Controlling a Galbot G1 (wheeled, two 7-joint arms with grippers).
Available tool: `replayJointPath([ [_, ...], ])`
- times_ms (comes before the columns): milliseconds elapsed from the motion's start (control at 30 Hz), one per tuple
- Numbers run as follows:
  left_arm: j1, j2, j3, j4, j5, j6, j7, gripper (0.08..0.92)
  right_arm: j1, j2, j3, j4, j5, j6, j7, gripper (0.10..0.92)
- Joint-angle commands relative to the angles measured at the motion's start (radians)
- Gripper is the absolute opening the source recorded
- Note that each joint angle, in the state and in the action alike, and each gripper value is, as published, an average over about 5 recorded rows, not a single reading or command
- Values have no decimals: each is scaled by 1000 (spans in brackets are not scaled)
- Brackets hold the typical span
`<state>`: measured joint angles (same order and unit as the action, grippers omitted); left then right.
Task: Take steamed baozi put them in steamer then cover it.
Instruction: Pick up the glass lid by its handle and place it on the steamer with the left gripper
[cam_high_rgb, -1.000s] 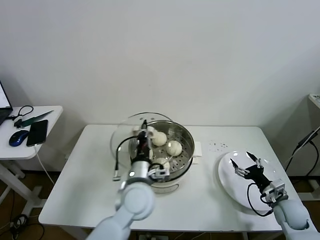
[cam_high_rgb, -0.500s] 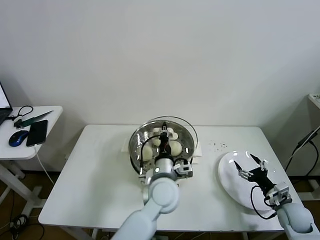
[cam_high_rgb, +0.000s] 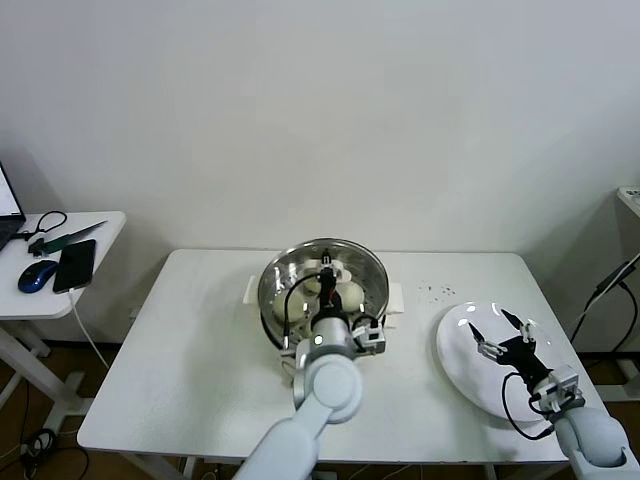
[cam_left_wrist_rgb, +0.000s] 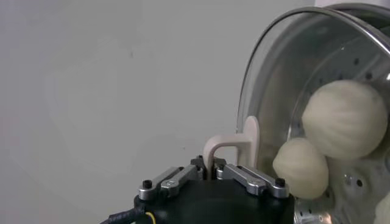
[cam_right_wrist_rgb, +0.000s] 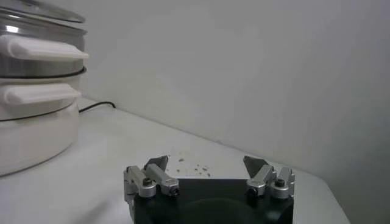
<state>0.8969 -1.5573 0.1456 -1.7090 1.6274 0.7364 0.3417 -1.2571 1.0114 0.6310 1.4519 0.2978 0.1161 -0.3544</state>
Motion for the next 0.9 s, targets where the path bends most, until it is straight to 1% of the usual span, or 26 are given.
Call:
replayJointPath([
  [33, -3, -13, -10, 26, 34, 24, 5, 159, -3, 1, 3, -1, -1, 2, -1, 823],
  [600, 1, -12, -2, 41, 32, 25, -1, 159, -5, 3, 10, -10, -2, 9, -6, 823],
  [900, -2, -13, -4, 50, 40, 10, -28, 159, -8, 3, 15, -14, -1, 12, -10, 823],
])
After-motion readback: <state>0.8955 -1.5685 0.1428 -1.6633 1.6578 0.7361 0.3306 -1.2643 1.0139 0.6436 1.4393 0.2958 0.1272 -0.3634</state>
